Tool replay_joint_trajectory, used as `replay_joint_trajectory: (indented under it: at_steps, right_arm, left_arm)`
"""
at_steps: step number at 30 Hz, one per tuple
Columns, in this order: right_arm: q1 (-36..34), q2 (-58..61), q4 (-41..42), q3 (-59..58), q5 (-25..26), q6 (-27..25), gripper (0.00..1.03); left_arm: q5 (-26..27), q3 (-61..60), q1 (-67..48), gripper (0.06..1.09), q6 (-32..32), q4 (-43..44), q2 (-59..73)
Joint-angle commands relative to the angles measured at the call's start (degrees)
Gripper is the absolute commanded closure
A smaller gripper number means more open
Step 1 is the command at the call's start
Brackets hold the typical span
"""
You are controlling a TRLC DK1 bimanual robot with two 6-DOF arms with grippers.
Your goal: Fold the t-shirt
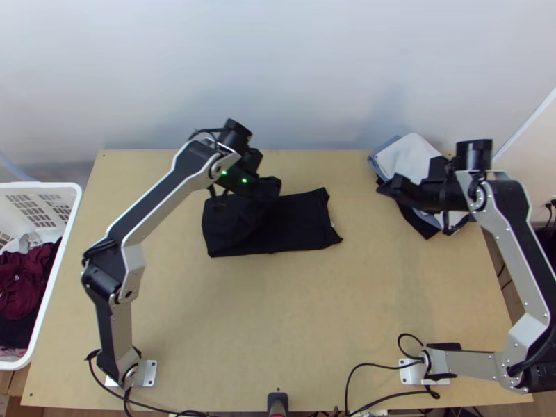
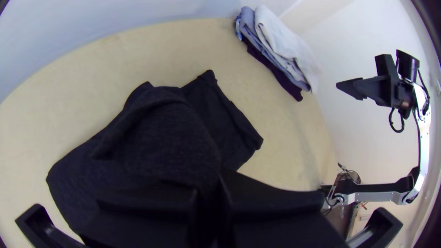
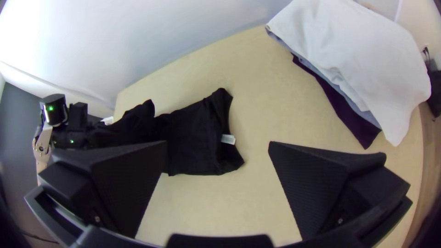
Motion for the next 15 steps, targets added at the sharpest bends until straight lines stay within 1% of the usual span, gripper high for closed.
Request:
replay_joint_trajectory:
  at_steps: [1,9,15]
  right_arm:
    - [1.06,-1.82,0.73,-2.03,0.53,-0.39,0.04]
    - [2.37,-2.7,1.17,-3.61,2.02,-0.39,0.04]
    - [3.25,-3.23,1.79,-5.2,3.87,-0.3,0.04]
  left_arm:
    - [-0.22,3.53,-1.47,1.05,-1.91,-0.14,2.8]
    - [-0.22,9.16,-4.02,1.04,-2.79,-0.31,7.46]
    - [-0.22,10.92,-6.4,1.04,-3.06,0.13,10.36]
